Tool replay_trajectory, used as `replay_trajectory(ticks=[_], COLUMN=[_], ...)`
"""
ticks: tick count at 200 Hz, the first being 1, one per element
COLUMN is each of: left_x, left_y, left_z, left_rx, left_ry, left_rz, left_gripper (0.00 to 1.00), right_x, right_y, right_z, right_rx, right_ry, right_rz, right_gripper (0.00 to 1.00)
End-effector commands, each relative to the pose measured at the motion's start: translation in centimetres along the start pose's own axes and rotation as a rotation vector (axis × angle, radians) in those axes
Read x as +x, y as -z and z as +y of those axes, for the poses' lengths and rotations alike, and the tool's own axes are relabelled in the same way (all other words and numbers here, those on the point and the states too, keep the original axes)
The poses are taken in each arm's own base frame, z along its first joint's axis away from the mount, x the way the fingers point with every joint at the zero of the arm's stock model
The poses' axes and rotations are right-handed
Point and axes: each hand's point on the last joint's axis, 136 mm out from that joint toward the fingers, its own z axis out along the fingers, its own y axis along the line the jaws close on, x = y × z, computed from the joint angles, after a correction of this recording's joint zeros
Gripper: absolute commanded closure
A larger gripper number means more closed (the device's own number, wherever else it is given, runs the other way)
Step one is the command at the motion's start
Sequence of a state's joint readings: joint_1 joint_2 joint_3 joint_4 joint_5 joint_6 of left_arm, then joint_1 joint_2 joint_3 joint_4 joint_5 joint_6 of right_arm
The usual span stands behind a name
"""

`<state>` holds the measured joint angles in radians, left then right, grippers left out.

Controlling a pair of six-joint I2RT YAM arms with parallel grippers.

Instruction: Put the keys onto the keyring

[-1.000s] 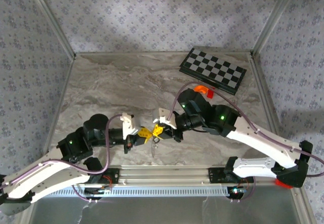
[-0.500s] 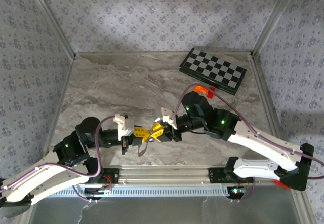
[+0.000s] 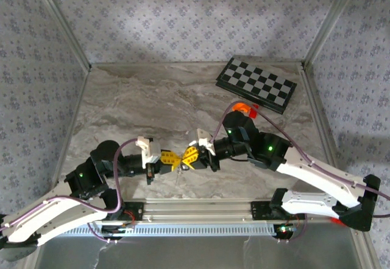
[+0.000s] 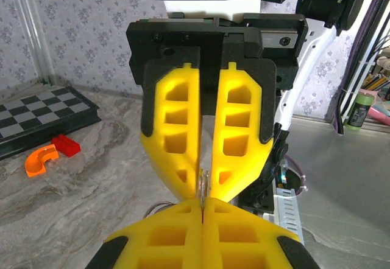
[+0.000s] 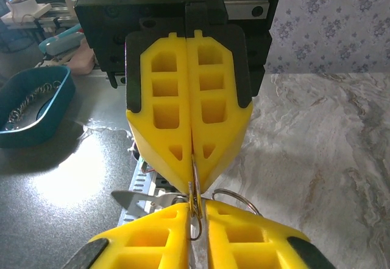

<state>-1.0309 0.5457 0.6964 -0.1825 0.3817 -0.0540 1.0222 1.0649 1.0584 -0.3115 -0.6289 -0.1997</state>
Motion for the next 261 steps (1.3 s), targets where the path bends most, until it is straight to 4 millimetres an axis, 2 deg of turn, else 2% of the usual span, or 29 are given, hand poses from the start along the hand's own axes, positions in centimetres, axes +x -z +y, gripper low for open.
replay_trajectory(ticks=[1,32,78,104,118,136,139,170,189,225,237,254,257,261], left_x=[-1.1,-1.2,-0.8,0.0,1.0,2.1,2.2,2.9,2.6,0.7,-0.4,-1.9,-1.9,-2.1], left_y=[-0.1,-0.1,-0.2,0.1,0.0,-0.3,-0.4,-1.1,-1.3,-1.0,-0.8,-0.4,-0.4,-0.3], left_z=[-0.9,-0.8,-0.6,0.6,1.4,1.8,1.8,1.8,1.6,0.2,-0.3,-0.9,-0.9,-1.0], left_rx=[0.043,0.041,0.030,-0.045,-0.089,-0.100,-0.099,-0.089,-0.074,-0.011,0.014,0.038,0.041,0.046], left_ry=[-0.011,-0.011,-0.011,-0.010,-0.012,-0.001,-0.001,-0.001,-0.008,-0.014,-0.017,-0.029,-0.029,-0.032], left_rz=[-0.046,-0.043,-0.014,0.047,0.106,0.175,0.181,0.226,0.215,0.119,0.049,-0.042,-0.048,-0.060], left_gripper=[1.00,1.00,1.00,0.98,0.93,0.92,0.92,0.94,1.00,1.00,1.00,1.00,1.00,1.00], right_x=[-0.2,-0.5,-0.3,0.7,2.3,4.1,3.5,3.2,3.0,2.2,1.9,0.2,1.1,1.1], right_y=[0.0,0.0,-0.1,-0.2,-0.5,-1.1,-0.9,-0.9,-1.0,-0.7,-0.5,-0.2,-0.4,-0.3], right_z=[-0.3,-0.4,-0.6,-1.3,-1.3,-1.3,-1.2,-0.7,-0.5,-0.3,-0.3,-0.5,-0.5,-0.5], right_rx=[0.003,0.006,0.009,0.055,0.064,0.060,0.059,0.025,0.007,0.007,0.017,0.039,0.037,0.040], right_ry=[-0.002,-0.002,-0.002,-0.003,0.011,0.033,0.040,0.046,0.041,0.063,0.064,0.078,0.062,0.060], right_rz=[-0.017,-0.030,-0.012,0.068,0.168,0.272,0.274,0.291,0.288,0.246,0.214,0.128,0.136,0.130], right_gripper=[0.78,0.79,1.00,1.00,1.00,1.00,1.00,1.00,1.00,1.00,0.95,0.86,0.84,0.83])
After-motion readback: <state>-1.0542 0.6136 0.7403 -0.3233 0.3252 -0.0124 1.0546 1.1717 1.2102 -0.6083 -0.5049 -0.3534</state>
